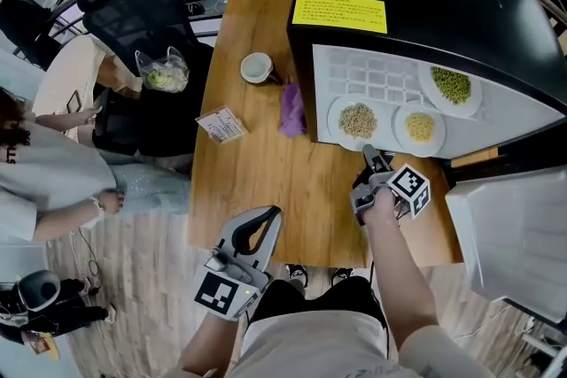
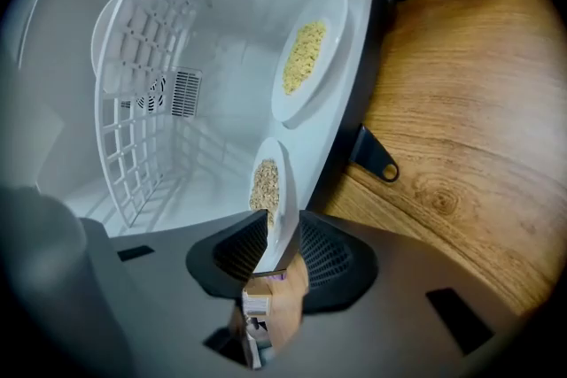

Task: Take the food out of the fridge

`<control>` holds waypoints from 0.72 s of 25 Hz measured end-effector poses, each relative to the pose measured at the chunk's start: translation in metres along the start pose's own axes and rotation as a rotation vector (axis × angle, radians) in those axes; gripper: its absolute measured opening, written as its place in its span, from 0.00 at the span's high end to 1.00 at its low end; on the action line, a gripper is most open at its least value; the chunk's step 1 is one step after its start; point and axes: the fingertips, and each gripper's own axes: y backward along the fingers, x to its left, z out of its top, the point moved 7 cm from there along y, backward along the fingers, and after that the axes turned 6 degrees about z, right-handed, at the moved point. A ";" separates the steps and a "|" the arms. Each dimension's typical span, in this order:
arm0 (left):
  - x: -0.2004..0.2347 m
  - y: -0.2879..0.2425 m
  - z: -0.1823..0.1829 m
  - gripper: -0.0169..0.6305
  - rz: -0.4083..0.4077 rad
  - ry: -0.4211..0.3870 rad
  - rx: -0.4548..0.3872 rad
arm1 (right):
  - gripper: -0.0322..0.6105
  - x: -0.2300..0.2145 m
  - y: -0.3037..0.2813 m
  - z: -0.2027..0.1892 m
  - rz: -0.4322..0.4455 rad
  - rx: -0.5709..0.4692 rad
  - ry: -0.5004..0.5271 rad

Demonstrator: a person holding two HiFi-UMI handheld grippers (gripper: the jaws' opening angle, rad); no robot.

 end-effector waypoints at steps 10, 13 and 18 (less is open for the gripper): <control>-0.001 -0.005 -0.010 0.95 -0.002 0.013 0.013 | 0.89 -0.006 -0.011 0.008 0.015 -0.007 -0.041; -0.001 -0.002 -0.010 0.95 -0.006 0.008 0.006 | 0.90 -0.005 -0.008 0.007 0.037 -0.019 -0.077; -0.005 -0.002 -0.010 0.95 -0.017 0.005 0.006 | 0.91 0.005 -0.002 0.009 0.142 -0.051 -0.071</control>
